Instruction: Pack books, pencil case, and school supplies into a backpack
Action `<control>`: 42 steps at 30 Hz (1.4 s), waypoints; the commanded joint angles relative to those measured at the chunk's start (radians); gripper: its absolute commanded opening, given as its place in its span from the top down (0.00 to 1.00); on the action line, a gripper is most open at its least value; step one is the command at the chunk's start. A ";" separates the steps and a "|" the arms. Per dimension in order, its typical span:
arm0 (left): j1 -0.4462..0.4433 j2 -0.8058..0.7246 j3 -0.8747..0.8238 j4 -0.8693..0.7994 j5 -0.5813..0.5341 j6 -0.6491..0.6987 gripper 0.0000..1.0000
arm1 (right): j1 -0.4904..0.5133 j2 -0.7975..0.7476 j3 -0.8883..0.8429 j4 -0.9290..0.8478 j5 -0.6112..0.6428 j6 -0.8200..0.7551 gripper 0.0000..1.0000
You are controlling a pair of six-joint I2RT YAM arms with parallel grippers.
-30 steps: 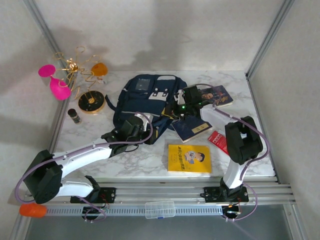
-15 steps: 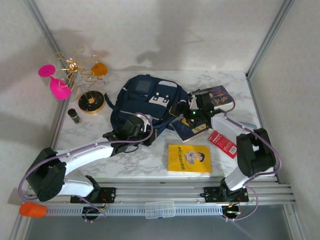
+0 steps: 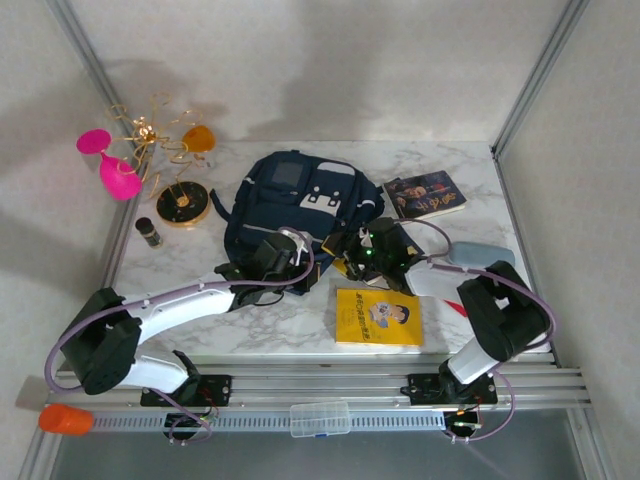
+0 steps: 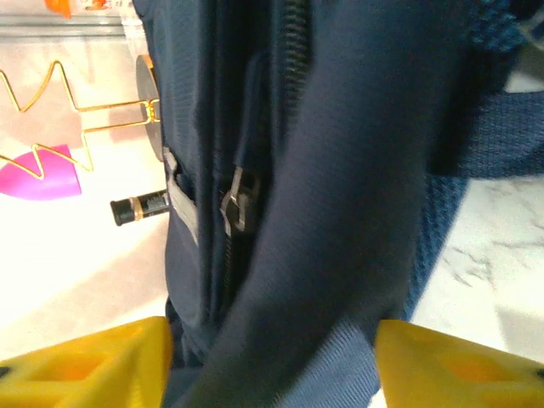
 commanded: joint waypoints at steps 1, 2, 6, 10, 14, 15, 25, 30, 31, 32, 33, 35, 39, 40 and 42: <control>-0.021 -0.007 0.036 0.079 0.011 -0.022 1.00 | 0.032 0.036 0.061 0.086 0.051 0.020 0.49; -0.021 -0.010 0.033 0.082 0.013 -0.027 1.00 | 0.031 0.044 0.073 0.075 0.049 0.001 0.55; -0.027 -0.030 0.014 0.085 0.011 -0.045 1.00 | 0.030 0.069 0.132 -0.005 0.006 -0.123 0.79; -0.032 -0.081 -0.015 0.048 -0.003 -0.053 1.00 | 0.004 0.052 0.178 -0.145 -0.041 -0.319 0.96; -0.032 -0.161 -0.081 -0.043 -0.039 -0.040 1.00 | -0.067 0.018 0.205 -0.308 -0.080 -0.574 1.00; -0.032 -0.179 -0.106 -0.054 -0.055 -0.033 1.00 | -0.094 0.018 0.211 -0.332 -0.107 -0.618 1.00; 0.039 -0.236 -0.199 -0.102 -0.072 0.115 1.00 | -0.288 0.129 0.417 -0.534 -0.232 -0.844 1.00; 0.042 -0.198 -0.198 0.003 -0.039 0.083 1.00 | -0.278 0.150 0.449 -0.568 -0.157 -0.804 0.93; 0.040 -0.194 -0.198 0.026 -0.039 0.070 1.00 | -0.269 0.142 0.442 -0.566 -0.159 -0.799 0.83; 0.040 -0.189 -0.195 0.039 -0.039 0.060 1.00 | -0.264 0.133 0.440 -0.571 -0.160 -0.791 0.73; 0.040 -0.184 -0.185 0.047 -0.043 0.052 1.00 | -0.260 0.119 0.434 -0.578 -0.165 -0.778 0.65; 0.039 -0.179 -0.174 0.058 -0.058 0.031 1.00 | -0.260 0.080 0.399 -0.574 -0.167 -0.733 0.50; 0.030 -0.176 -0.166 0.102 -0.061 -0.006 1.00 | -0.250 -0.023 0.289 -0.602 -0.100 -0.605 0.18; 0.027 -0.175 -0.163 0.112 -0.060 -0.012 1.00 | -0.239 -0.053 0.255 -0.590 -0.089 -0.555 0.14; 0.020 -0.169 -0.156 0.129 -0.056 -0.016 1.00 | -0.200 -0.104 0.186 -0.553 -0.078 -0.454 0.07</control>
